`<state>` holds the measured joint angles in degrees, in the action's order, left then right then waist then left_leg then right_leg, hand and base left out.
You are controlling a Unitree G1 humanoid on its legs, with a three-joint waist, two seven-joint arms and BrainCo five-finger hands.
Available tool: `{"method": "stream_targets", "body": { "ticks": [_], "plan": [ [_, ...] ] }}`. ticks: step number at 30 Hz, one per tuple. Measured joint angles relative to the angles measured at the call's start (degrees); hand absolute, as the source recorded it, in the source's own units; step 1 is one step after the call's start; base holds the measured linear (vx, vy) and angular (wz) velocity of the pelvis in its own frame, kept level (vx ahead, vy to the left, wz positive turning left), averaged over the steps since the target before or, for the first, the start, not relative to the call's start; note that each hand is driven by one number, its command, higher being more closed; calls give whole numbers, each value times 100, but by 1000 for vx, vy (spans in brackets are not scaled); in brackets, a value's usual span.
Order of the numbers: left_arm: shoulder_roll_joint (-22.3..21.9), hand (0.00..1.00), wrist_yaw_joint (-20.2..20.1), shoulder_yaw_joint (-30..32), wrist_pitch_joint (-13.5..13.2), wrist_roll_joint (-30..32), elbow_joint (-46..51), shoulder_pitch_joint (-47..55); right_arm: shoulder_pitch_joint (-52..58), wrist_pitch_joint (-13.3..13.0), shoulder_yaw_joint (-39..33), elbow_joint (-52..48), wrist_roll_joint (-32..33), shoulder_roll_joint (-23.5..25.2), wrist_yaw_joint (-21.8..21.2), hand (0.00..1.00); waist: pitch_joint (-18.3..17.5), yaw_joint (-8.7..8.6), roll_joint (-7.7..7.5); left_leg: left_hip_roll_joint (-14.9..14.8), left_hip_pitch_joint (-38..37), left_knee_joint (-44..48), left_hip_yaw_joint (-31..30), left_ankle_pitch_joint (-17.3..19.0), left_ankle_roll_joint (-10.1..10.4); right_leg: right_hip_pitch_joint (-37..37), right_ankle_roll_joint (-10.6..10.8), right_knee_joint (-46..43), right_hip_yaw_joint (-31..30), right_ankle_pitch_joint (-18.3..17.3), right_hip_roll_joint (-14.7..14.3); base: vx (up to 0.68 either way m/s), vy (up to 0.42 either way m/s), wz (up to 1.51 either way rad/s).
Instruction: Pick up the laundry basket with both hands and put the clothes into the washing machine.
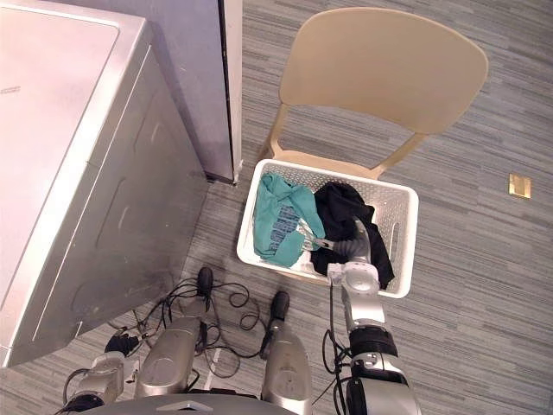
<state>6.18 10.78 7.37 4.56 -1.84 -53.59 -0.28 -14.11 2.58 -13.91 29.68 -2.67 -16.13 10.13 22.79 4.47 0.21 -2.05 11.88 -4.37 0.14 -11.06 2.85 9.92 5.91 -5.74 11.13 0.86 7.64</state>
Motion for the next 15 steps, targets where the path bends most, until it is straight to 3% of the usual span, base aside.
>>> {"method": "stream_targets", "body": {
  "ticks": [3,10,15],
  "plan": [
    [28,0,-5,144,9,94,3,64,66,18,-108,0,0,-3,38,0,-24,-42,-135,-27,-34,0,69,7,5,3,-13,8,-74,15,-24,32,-29,-10],
    [44,0,-37,166,45,95,-1,112,243,29,-53,-724,1,173,9,0,-48,-23,-182,-69,-80,0,133,44,54,-8,-38,18,-120,40,-64,4,-16,-6],
    [66,0,-112,168,43,135,-1,209,271,-44,640,-1207,1,221,-234,0,-154,22,-261,-70,-94,0,90,45,55,-74,-40,77,-85,42,-69,14,-7,4]
  ]
}}
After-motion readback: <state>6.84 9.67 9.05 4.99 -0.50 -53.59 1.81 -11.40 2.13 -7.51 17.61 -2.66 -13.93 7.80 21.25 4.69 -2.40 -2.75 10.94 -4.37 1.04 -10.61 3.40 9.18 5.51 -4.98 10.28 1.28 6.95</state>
